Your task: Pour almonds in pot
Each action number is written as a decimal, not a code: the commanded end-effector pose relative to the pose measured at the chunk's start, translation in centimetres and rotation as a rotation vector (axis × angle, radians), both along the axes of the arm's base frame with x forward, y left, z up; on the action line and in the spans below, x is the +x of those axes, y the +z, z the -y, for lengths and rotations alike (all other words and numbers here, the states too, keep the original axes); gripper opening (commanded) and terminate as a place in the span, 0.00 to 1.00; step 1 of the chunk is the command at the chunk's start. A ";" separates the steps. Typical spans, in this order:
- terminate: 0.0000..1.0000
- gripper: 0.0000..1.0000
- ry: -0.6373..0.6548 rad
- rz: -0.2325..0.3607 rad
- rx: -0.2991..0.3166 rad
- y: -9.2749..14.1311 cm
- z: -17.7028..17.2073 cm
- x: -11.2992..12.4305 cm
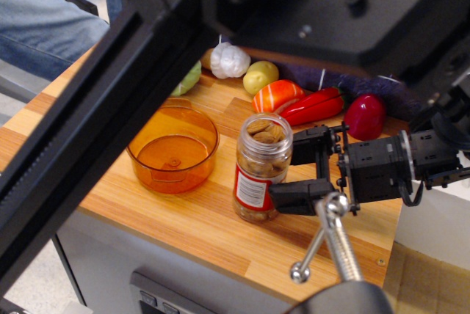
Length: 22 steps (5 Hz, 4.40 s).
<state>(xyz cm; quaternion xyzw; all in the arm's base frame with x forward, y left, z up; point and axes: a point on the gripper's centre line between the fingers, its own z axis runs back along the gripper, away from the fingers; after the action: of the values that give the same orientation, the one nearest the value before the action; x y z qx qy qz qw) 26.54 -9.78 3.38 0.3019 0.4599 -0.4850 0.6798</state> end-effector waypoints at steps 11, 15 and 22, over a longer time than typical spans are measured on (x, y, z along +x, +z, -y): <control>0.00 0.00 0.378 0.253 -1.390 6.2 -3.9 1.1; 0.00 0.00 0.547 0.663 -1.500 6.4 -7.1 1.8; 0.00 0.00 0.629 1.264 -1.447 8.5 -7.9 4.4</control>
<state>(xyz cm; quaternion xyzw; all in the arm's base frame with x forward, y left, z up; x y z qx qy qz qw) 30.74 -1.25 10.75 -0.1238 -0.3136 -0.1854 0.9230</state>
